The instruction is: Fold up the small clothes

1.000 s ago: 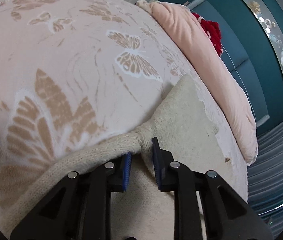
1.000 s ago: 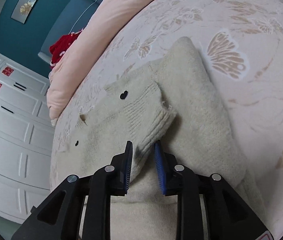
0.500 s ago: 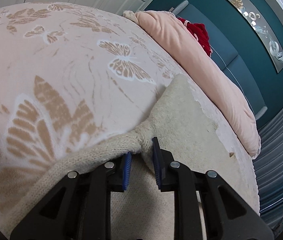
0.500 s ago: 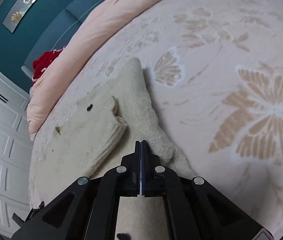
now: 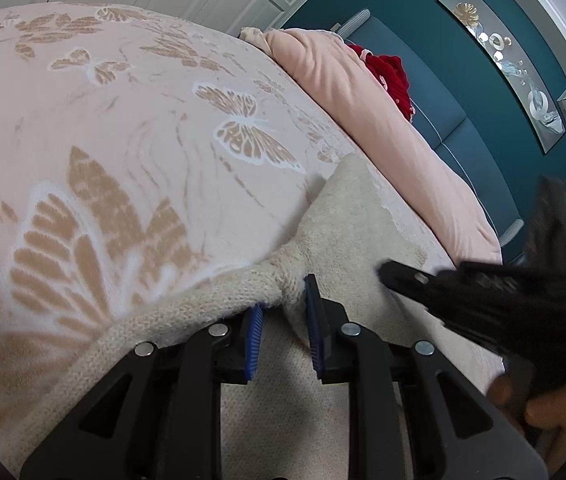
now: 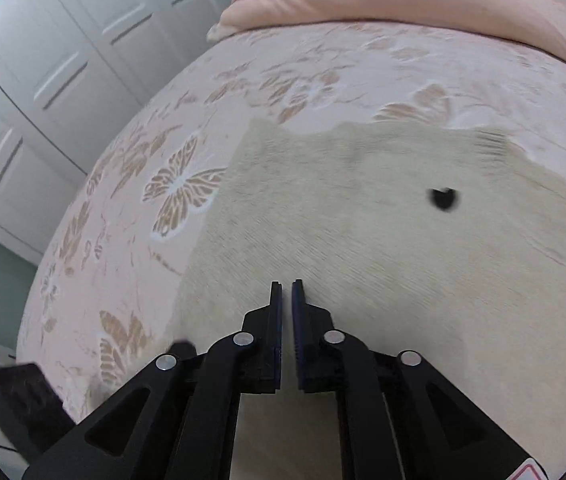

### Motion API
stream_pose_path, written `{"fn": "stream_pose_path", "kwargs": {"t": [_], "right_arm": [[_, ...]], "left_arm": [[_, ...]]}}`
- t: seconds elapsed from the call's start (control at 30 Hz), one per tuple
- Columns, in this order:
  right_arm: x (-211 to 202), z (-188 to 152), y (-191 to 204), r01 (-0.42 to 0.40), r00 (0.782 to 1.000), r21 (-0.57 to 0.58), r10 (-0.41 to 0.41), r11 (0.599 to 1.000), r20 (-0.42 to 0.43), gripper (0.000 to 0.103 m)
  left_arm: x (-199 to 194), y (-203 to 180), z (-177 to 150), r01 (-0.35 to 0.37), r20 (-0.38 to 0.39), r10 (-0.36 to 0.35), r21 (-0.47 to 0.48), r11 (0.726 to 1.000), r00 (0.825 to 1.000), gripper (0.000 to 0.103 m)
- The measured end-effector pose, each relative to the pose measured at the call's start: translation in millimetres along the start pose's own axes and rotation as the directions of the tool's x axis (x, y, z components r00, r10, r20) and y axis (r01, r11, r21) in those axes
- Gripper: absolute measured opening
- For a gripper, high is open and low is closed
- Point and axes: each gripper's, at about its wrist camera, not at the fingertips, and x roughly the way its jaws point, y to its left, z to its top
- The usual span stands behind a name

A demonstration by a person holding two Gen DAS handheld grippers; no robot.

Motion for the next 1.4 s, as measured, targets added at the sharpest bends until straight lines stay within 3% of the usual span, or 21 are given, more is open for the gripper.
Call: {"fn": "stream_pose_path", "kwargs": {"t": [0.1, 0.17, 0.23, 0.3, 0.33, 0.4, 0.5, 0.53, 0.57, 0.63, 0.73, 0.9, 0.97, 1.03, 1.1, 1.13, 1.2, 1.27, 1.3, 1.33, 1.4], "right_arm": [[44.0, 26.2, 32.8, 0.100, 0.994, -0.107, -0.105, 0.989, -0.038, 0.002], [55.8, 41.2, 42.2, 0.149, 0.988, -0.111, -0.153, 0.983, -0.029, 0.003], [46.7, 48.1, 38.3, 0.133, 0.991, -0.055, -0.134, 0.990, -0.011, 0.002], [16.2, 40.3, 23.7, 0.046, 0.997, 0.037, -0.048, 0.998, 0.059, 0.002], [-2.4, 31.6, 11.3, 0.011, 0.995, 0.077, -0.018, 0.997, 0.098, 0.002], [-41.1, -1.6, -28.1, 0.019, 0.987, 0.148, -0.043, 0.989, 0.158, 0.002], [-85.5, -70.0, -119.9, 0.179, 0.964, 0.315, -0.229, 0.932, 0.131, 0.001], [-103.3, -96.3, -153.1, 0.190, 0.957, 0.374, -0.256, 0.908, 0.136, 0.000], [-125.4, -121.3, -183.2, 0.152, 0.955, 0.438, -0.247, 0.886, 0.167, 0.000], [-172.7, -162.4, -224.8, 0.165, 0.926, 0.582, -0.328, 0.796, 0.187, 0.004], [-202.6, -187.2, -243.3, 0.111, 0.933, 0.600, -0.290, 0.793, 0.211, 0.008], [-200.2, -182.8, -217.7, 0.131, 0.926, 0.479, -0.279, 0.868, 0.253, 0.007], [-178.6, -181.7, -227.3, 0.237, 0.929, 0.456, -0.338, 0.858, 0.153, 0.000], [-180.5, -194.5, -249.1, 0.158, 0.935, 0.535, -0.300, 0.830, 0.189, 0.000], [-199.1, -201.1, -249.7, 0.140, 0.912, 0.611, -0.342, 0.779, 0.227, 0.002], [-203.6, -196.4, -242.7, 0.118, 0.911, 0.598, -0.325, 0.793, 0.252, 0.005], [-196.9, -176.4, -226.6, 0.074, 0.933, 0.530, -0.247, 0.845, 0.264, 0.005], [-177.1, -157.1, -222.8, 0.136, 0.944, 0.488, -0.262, 0.862, 0.201, 0.003], [-165.4, -152.7, -231.7, 0.204, 0.938, 0.503, -0.314, 0.840, 0.143, 0.000], [-161.6, -154.7, -244.1, 0.220, 0.933, 0.544, -0.337, 0.810, 0.124, 0.000], [-175.3, -169.1, -256.5, 0.118, 0.940, 0.646, -0.295, 0.754, 0.174, 0.000]], "left_arm": [[2.2, -3.1, -1.2, -0.012, 0.007, 0.012, 0.019, 1.000, 1.000, 0.020], [3.3, -4.3, -1.3, -0.014, 0.009, 0.014, 0.025, 1.000, 1.000, 0.021], [3.1, -2.1, -1.7, 0.000, 0.011, 0.000, 0.016, 1.000, 1.000, 0.021], [2.8, -1.3, -1.6, 0.005, 0.012, -0.005, 0.012, 1.000, 1.000, 0.021], [2.8, -1.5, -1.6, 0.004, 0.012, -0.005, 0.013, 1.000, 1.000, 0.021], [2.7, -1.7, -1.7, 0.003, 0.012, -0.003, 0.013, 1.000, 1.000, 0.021], [3.1, -2.7, -2.1, -0.003, 0.010, 0.003, 0.017, 1.000, 1.000, 0.021], [3.2, -3.4, -2.1, -0.005, 0.010, 0.005, 0.019, 1.000, 1.000, 0.021], [3.4, -4.2, -2.4, -0.008, 0.009, 0.008, 0.024, 1.000, 1.000, 0.022], [4.2, -6.7, -2.3, -0.019, 0.007, 0.019, 0.033, 0.999, 1.000, 0.022], [5.5, -7.4, -0.8, -0.025, 0.004, 0.024, 0.035, 0.999, 1.000, 0.022], [7.1, -8.2, -0.7, -0.038, 0.002, 0.038, 0.043, 0.998, 0.999, 0.023], [7.2, -7.8, -0.6, -0.038, 0.001, 0.038, 0.042, 0.998, 0.999, 0.023], [7.6, -7.5, -0.6, -0.040, 0.002, 0.040, 0.045, 0.998, 0.999, 0.023], [7.3, -7.8, -1.0, -0.040, 0.004, 0.040, 0.045, 0.998, 0.999, 0.023], [7.5, -7.5, -1.1, -0.039, 0.006, 0.039, 0.045, 0.998, 0.999, 0.023], [8.0, -7.4, -0.8, -0.037, 0.006, 0.037, 0.045, 0.998, 0.999, 0.023], [7.9, -6.9, 0.0, -0.033, 0.005, 0.033, 0.041, 0.999, 0.999, 0.023], [8.1, -6.8, -0.2, -0.033, 0.005, 0.033, 0.041, 0.999, 0.999, 0.023], [7.9, -6.3, -0.5, -0.032, 0.006, 0.032, 0.041, 0.999, 0.999, 0.023], [8.2, -6.3, -0.1, -0.031, 0.006, 0.031, 0.040, 0.999, 0.999, 0.023]]}}
